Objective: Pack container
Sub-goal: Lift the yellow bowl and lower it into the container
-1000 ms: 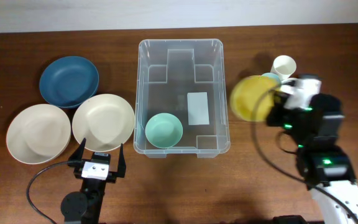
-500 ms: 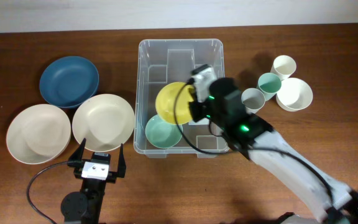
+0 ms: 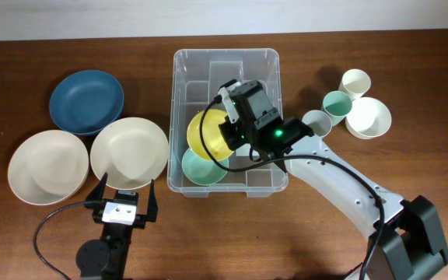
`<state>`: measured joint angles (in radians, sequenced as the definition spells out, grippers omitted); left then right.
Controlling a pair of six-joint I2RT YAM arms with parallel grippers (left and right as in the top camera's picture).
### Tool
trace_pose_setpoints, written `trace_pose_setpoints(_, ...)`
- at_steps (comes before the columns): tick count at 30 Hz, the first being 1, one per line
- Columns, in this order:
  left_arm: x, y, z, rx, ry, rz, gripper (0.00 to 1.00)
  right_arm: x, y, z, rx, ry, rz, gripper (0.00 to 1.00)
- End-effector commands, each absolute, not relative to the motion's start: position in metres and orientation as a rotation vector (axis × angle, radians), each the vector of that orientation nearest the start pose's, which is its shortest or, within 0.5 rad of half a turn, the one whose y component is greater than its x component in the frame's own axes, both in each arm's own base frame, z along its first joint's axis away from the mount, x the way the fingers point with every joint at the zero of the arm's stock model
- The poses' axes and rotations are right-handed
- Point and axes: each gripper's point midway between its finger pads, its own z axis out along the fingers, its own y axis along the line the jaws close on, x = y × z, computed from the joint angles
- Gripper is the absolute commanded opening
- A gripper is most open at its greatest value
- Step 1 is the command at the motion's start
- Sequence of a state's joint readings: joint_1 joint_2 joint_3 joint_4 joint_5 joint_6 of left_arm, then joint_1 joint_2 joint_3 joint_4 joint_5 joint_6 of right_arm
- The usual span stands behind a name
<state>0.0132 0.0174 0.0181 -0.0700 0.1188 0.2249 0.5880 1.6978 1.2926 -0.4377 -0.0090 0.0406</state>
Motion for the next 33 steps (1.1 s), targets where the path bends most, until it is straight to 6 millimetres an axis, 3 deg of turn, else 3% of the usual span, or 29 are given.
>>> trace_pose_setpoints(1, 0.246, -0.017, 0.159, 0.274, 1.618, 0.1, 0.99, 0.377, 0.281, 0.155, -0.73, 2.327, 0.382, 0.04)
trace_pose_setpoints(9, 0.246, -0.017, 0.159, 0.274, 1.618, 0.1, 0.99, 0.359, 0.296, 0.148, -0.793, 2.349, 0.4, 0.04)
trace_pose_setpoints(18, 0.246, -0.017, 0.159, 0.274, 1.618, 0.1, 1.0, 0.358, 0.295, 0.119, -0.813, 2.418, 0.377, 0.04)
trace_pose_setpoints(24, 0.246, -0.017, 0.159, 0.274, 1.618, 0.1, 0.99, 0.358, 0.296, 0.115, -0.816, 2.427, 0.375, 0.04)
trace_pose_setpoints(25, 0.246, -0.017, 0.159, 0.274, 1.618, 0.1, 0.99, 0.358, 0.295, 0.115, -0.816, 2.428, 0.374, 0.08)
trace_pose_setpoints(26, 0.246, -0.017, 0.159, 0.274, 1.618, 0.1, 1.0, 0.358, 0.295, 0.114, -0.817, 2.431, 0.373, 0.19)
trace_pose_setpoints(27, 0.246, -0.017, 0.159, 0.274, 1.618, 0.1, 0.99, 0.357, 0.295, 0.114, -0.817, 2.435, 0.373, 0.4)
trace_pose_setpoints(28, 0.246, -0.017, 0.159, 0.274, 1.618, 0.1, 1.0, 0.356, 0.294, 0.113, -0.814, 2.442, 0.372, 0.46)
trace_pose_setpoints(33, 0.246, -0.017, 0.159, 0.274, 1.618, 0.1, 0.99, 0.356, 0.291, 0.112, -0.813, 2.45, 0.36, 0.51)
